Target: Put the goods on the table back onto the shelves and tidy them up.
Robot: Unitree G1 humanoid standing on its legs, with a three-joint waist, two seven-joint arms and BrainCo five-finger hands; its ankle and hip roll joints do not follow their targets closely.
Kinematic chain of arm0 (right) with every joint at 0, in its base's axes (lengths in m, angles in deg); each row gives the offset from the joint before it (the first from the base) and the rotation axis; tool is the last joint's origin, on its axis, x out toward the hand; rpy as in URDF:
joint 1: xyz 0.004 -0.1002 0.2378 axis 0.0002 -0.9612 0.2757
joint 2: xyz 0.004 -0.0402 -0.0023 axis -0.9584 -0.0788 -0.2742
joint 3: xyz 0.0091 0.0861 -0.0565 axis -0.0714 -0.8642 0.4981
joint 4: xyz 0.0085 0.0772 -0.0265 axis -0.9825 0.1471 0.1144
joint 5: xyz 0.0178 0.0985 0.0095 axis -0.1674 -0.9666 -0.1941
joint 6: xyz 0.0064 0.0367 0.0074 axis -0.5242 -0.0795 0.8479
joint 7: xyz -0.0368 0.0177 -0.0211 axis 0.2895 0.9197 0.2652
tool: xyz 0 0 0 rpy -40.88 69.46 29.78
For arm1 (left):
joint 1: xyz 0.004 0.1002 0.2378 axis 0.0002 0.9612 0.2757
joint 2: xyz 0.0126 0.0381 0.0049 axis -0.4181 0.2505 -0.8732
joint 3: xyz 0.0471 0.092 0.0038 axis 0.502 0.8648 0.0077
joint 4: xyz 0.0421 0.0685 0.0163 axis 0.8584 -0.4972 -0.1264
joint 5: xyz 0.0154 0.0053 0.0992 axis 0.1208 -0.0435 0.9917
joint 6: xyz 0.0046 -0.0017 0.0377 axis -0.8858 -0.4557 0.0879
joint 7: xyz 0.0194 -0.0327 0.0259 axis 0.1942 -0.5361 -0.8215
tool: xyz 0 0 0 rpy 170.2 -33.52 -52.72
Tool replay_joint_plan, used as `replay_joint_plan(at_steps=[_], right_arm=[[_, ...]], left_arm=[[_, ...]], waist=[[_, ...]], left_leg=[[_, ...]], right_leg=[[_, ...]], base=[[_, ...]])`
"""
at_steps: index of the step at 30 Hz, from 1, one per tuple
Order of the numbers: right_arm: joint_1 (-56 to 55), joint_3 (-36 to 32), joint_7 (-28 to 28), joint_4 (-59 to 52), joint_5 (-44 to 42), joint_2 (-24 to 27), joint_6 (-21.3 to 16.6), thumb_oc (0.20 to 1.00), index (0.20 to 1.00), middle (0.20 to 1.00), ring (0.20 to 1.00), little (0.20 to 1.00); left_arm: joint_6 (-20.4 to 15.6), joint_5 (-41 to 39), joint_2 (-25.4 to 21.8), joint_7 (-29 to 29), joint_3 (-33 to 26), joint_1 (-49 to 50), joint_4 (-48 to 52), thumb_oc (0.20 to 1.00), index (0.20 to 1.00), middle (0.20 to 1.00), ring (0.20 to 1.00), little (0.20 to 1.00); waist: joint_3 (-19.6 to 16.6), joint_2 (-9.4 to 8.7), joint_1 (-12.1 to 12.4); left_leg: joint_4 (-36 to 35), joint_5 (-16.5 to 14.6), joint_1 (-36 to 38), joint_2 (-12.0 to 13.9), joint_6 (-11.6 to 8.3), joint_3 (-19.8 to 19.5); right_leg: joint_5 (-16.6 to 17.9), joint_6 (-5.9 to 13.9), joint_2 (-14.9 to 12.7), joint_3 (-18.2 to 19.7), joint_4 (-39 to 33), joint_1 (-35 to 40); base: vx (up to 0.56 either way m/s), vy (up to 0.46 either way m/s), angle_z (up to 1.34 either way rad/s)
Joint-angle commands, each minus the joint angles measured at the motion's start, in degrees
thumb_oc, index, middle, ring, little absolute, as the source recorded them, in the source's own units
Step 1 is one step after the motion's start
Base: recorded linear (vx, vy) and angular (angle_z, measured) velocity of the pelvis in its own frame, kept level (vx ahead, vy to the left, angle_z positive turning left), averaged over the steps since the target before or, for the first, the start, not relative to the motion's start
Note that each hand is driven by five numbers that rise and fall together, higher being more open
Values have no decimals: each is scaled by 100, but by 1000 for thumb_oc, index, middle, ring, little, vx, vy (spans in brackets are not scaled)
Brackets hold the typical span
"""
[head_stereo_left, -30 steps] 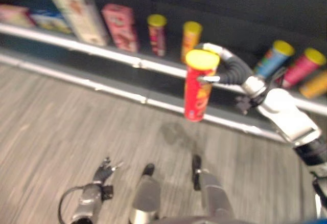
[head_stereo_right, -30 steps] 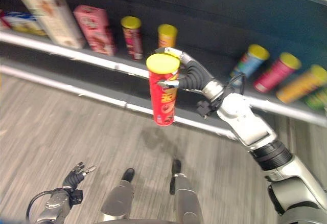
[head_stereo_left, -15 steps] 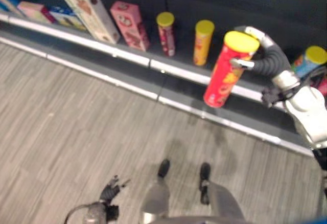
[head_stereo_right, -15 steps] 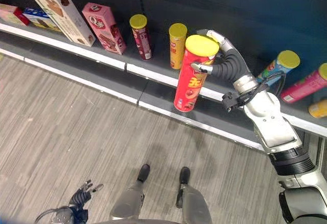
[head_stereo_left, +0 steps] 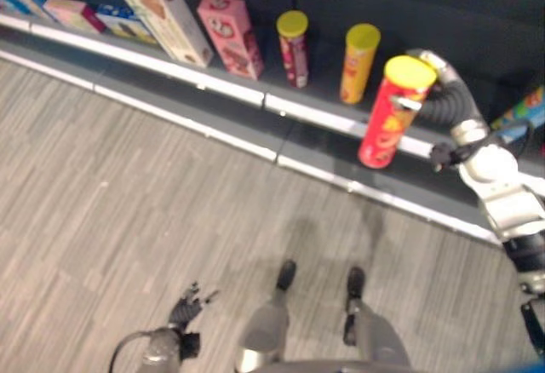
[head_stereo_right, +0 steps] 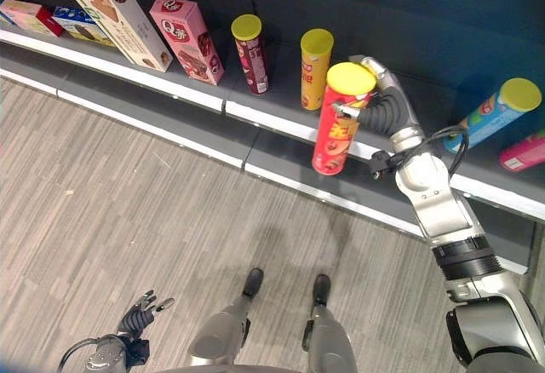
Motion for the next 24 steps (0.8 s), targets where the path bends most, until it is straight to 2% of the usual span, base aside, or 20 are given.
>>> replay_joint_plan(at_steps=[1, 9, 13, 19, 20, 24], right_arm=[[607, -156, -791, -287, 644, 284, -154, 200, 200, 200, 200, 200], [1072, -532, -1827, 230, 1169, 278, -5, 200, 200, 200, 200, 200], [1585, -606, -2474, 583, 1553, 521, 224, 200, 200, 200, 200, 200], [1795, -666, -2826, 639, 1767, 799, 379, 200, 200, 200, 200, 200], [1887, -695, -3025, 692, 1913, 992, 494, 200, 200, 200, 200, 200], [1974, -672, -3150, 823, 1911, 1121, 555, 200, 200, 200, 200, 200]], left_arm=[[-168, -70, -262, 195, 185, 236, 307, 1000, 1000, 1000, 1000, 1000], [-228, -240, -260, 346, 327, 206, 435, 1000, 1000, 1000, 1000, 1000], [-290, -315, -271, 464, 485, 70, 520, 1000, 1000, 1000, 1000, 1000], [-336, -368, -266, 537, 569, -2, 613, 1000, 1000, 1000, 1000, 1000], [-361, -369, -249, 601, 586, -58, 614, 1000, 1000, 1000, 1000, 1000], [-388, -372, -226, 641, 626, -65, 662, 1000, 1000, 1000, 1000, 1000]], waist=[[-32, -123, 131], [227, 113, 269], [379, 231, 337], [460, 298, 356], [495, 334, 363], [520, 383, 367]], left_leg=[[-150, -192, -45, 26, 9, -259], [-133, -113, -341, -53, 37, -341], [-174, -43, -541, -66, 21, -354], [-231, -3, -677, -78, 3, -366], [-253, 20, -770, -104, -8, -367], [-276, 39, -819, -134, -11, -365]], right_leg=[[-482, 251, -464, -28, 484, -375], [-518, 261, -508, -2, 601, -701], [-542, 265, -525, -18, 691, -933], [-576, 274, -538, -41, 736, -1074], [-563, 290, -557, -51, 736, -1156], [-566, 296, -567, -29, 758, -1230]], base=[[-34, 15, 2], [-8, 2, 0], [-14, -1, 2], [12, -14, 12], [26, -13, 18], [5, 1, 4]])
